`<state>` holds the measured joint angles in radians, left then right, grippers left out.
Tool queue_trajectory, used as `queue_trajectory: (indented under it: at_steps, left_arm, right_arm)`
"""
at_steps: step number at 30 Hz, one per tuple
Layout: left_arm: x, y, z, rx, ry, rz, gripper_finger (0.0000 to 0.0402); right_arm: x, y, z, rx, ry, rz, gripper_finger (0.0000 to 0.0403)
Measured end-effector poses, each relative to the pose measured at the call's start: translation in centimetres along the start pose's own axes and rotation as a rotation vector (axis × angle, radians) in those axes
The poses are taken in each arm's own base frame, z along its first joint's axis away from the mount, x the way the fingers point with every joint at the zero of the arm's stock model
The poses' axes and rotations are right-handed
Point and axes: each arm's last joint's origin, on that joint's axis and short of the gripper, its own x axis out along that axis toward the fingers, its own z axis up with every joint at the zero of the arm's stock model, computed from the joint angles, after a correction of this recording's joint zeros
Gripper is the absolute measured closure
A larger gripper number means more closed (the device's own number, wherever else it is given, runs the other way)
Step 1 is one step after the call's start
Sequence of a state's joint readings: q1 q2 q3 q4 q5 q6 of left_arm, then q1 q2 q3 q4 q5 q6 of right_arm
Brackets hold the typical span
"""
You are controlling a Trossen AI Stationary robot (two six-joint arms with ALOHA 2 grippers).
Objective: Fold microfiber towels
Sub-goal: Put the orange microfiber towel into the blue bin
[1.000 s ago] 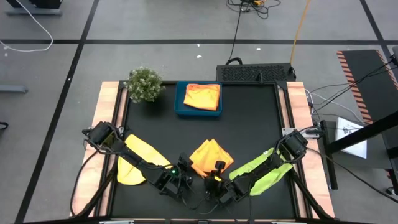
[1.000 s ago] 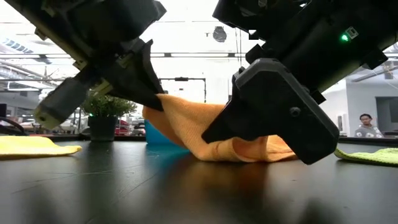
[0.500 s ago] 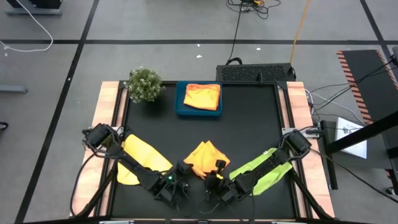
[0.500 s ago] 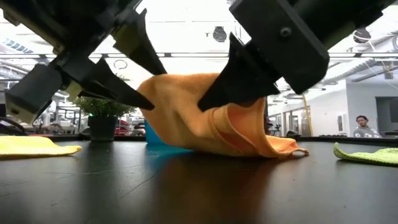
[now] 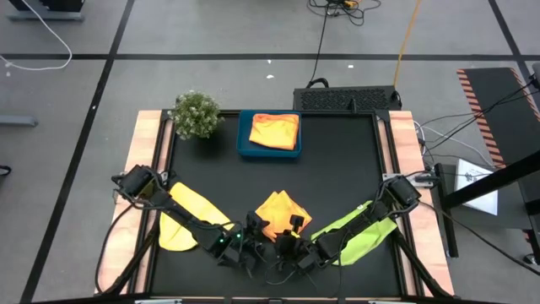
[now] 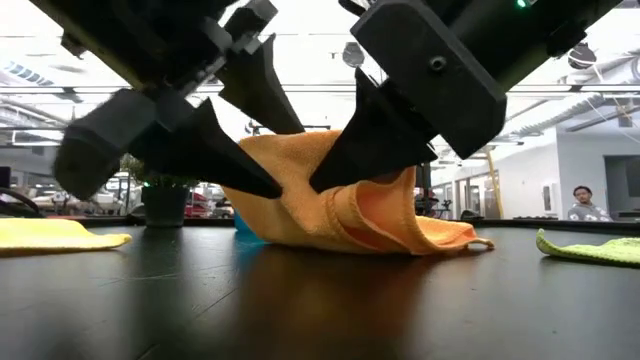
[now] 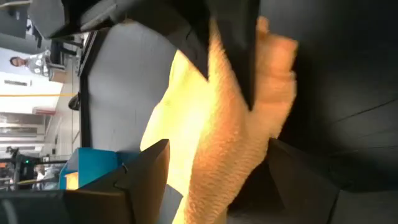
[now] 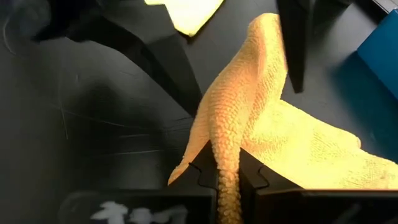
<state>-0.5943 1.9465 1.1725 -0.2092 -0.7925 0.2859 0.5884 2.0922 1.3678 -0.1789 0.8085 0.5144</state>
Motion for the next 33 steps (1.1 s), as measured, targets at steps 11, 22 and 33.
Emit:
queue_trajectory:
  at_steps: [11, 22, 33]
  left_arm:
    - [2.0, -1.0, -0.9, 0.024, 0.041, -0.081, 0.0135]
    - [2.2, -0.9, -0.6, 0.037, 0.033, -0.011, 0.0287]
    - [2.4, -0.7, -0.8, 0.052, 0.044, -0.009, 0.0391]
  right_arm:
    - [0.0, 0.1, 0.1, -0.007, -0.008, 0.006, 0.0401]
    - [0.0, 0.1, 0.3, -0.036, -0.019, 0.012, 0.0395]
    - [-1.2, 0.5, 0.7, -0.101, -0.032, 0.063, 0.0312]
